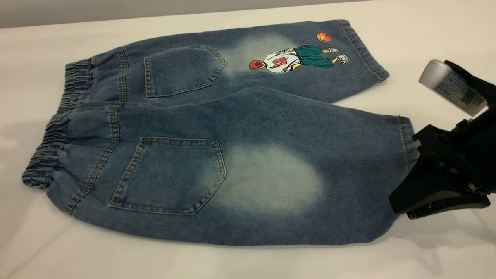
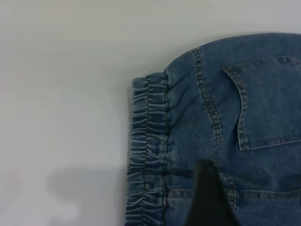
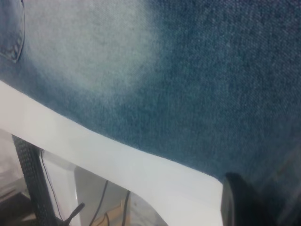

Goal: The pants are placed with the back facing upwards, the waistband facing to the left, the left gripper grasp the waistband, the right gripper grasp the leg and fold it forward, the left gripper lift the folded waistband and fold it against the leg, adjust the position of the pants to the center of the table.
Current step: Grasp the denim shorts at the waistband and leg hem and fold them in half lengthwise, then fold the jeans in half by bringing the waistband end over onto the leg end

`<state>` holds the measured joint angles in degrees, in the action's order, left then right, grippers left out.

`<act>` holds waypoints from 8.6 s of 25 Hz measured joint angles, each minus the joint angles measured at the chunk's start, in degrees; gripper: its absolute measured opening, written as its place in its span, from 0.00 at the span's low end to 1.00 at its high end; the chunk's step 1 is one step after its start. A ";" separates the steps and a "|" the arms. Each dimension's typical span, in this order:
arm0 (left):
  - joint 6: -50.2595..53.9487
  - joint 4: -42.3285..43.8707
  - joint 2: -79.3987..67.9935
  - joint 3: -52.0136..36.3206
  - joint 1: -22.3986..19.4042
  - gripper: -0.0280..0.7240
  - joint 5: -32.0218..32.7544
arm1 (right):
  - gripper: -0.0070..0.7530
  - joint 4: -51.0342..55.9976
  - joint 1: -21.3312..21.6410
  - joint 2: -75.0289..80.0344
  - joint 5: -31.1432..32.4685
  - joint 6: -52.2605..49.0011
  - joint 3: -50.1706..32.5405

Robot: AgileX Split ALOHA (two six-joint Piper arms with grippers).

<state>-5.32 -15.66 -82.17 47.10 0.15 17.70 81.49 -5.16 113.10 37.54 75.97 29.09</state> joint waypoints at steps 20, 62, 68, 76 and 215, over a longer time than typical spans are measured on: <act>0.00 0.75 -2.99 -0.99 0.00 0.59 11.44 | 0.03 -3.71 0.00 0.00 -0.99 -2.10 3.95; 16.27 21.46 -28.89 -4.55 0.00 0.59 -0.33 | 0.03 -4.69 0.00 0.00 0.04 -2.04 3.95; 16.23 19.42 -31.39 -4.55 0.00 0.59 -2.15 | 0.03 -4.63 0.00 0.00 0.04 -1.99 3.95; 16.13 16.84 -33.52 -4.44 2.52 0.57 -4.29 | 0.03 -4.40 0.00 0.00 0.04 -1.99 3.95; -30.22 -25.00 -43.93 43.29 -14.88 0.80 35.67 | 0.63 -56.07 -8.57 6.05 9.87 -55.47 74.81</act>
<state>-35.54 -40.66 -126.09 90.40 -14.73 53.36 25.42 -13.73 119.15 47.42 20.51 103.90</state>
